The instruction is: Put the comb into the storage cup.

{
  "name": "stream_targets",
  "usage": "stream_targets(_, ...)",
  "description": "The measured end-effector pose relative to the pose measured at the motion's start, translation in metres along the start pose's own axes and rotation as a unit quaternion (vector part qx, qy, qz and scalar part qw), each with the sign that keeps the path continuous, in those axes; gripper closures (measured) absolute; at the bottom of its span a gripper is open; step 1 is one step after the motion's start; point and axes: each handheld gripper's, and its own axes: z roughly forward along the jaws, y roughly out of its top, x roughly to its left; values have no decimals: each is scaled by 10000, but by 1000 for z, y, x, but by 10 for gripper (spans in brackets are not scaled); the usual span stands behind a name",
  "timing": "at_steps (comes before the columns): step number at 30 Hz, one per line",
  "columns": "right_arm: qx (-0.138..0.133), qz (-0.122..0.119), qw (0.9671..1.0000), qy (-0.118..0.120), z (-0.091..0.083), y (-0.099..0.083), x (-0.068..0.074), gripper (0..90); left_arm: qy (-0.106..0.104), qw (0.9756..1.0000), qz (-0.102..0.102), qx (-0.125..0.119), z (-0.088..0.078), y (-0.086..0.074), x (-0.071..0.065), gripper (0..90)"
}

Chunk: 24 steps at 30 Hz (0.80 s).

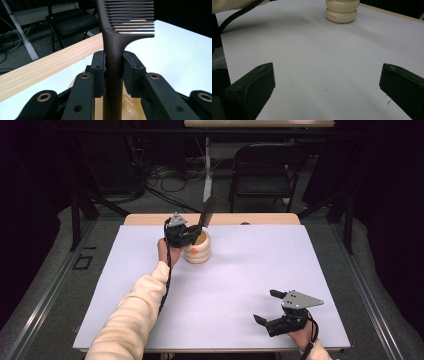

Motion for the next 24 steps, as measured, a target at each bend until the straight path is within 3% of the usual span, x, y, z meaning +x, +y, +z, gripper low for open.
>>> stream_targets(24, -5, -3, 10000, -4, 0, 0, 0, 0, -16, 9996, 129, 235, 2, -5, -1, 719)
